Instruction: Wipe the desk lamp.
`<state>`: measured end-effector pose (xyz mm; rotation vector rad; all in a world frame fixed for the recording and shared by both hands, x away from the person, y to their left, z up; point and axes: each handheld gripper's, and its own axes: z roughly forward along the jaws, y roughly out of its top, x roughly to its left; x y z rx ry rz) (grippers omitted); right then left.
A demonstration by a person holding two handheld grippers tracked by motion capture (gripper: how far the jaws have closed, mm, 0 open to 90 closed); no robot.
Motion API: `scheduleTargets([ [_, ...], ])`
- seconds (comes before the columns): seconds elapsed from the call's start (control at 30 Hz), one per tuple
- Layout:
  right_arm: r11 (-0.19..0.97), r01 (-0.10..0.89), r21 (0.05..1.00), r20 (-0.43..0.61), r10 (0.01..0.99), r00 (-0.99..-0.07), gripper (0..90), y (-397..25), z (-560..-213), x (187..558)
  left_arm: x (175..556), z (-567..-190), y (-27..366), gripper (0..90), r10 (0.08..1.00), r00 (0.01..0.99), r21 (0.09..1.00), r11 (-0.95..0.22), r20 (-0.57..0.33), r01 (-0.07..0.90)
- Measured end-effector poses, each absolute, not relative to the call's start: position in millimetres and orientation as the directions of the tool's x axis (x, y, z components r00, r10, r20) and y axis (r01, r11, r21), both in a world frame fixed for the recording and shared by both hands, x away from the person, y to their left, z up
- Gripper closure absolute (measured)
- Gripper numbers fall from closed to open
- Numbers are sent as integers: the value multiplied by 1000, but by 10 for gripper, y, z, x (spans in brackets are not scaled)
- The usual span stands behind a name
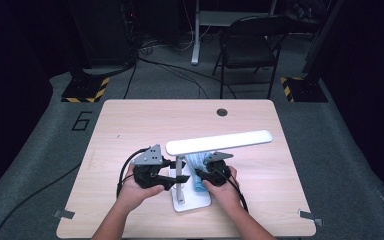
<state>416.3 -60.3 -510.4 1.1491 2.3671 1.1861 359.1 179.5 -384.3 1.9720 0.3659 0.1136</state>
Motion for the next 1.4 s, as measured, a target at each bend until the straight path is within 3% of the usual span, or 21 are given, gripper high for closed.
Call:
scheduleTargets([
  [0.8,445,472,761,66,670,-739,650,-801,-5093,3362,3578,-3847,1788,509,318,944,905,-373,-85,207],
  [1.4,432,513,742,116,671,-732,643,-742,-5082,3734,3589,-3844,1809,509,313,946,901,-380,-86,208],
])
